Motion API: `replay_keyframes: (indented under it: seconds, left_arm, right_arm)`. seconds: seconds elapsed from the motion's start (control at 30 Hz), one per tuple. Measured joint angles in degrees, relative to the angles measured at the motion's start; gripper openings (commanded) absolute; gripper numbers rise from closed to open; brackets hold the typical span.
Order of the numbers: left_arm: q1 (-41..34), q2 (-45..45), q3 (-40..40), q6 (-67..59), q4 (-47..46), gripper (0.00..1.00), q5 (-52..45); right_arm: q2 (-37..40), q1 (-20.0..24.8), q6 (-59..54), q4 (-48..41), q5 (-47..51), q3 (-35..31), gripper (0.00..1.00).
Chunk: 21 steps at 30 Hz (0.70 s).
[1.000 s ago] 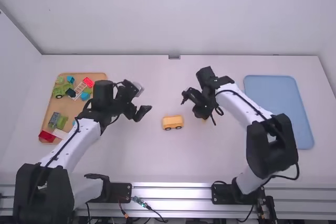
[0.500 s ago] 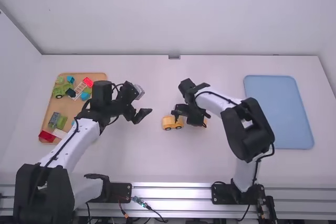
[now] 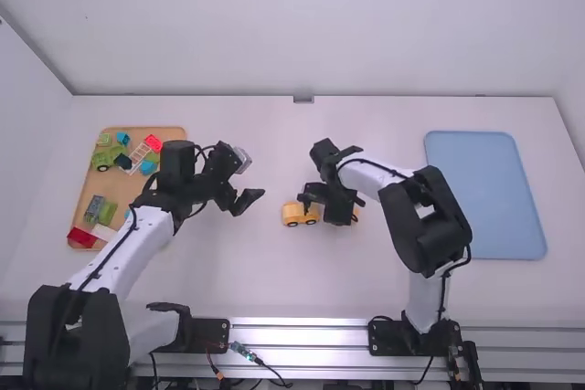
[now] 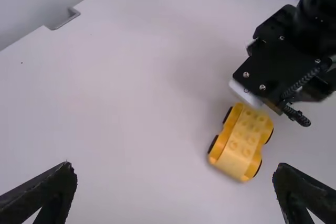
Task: Assemble lego blocks to make yellow taxi
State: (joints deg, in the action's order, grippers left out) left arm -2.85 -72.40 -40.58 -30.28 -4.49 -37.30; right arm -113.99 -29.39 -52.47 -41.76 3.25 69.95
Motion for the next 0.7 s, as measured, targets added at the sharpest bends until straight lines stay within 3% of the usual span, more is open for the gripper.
replay_keyframes:
  seconds: [0.4, 0.53, 0.7]
  left_arm:
    - [0.0, 0.0, 0.0, -0.4, 1.9, 0.99, 0.2]
    - [0.0, 0.0, 0.0, 0.5, 2.6, 0.99, 0.9]
    - [0.0, 0.0, 0.0, 0.0, 2.4, 0.99, -3.3]
  right_arm:
    - [1.1, 0.4, 1.5, -4.3, -0.5, 2.6, 0.99]
    - [9.0, 3.3, 1.7, -3.8, -5.7, 2.6, 0.99]
    - [24.5, 11.9, -1.5, 4.5, -17.5, -2.8, 0.99]
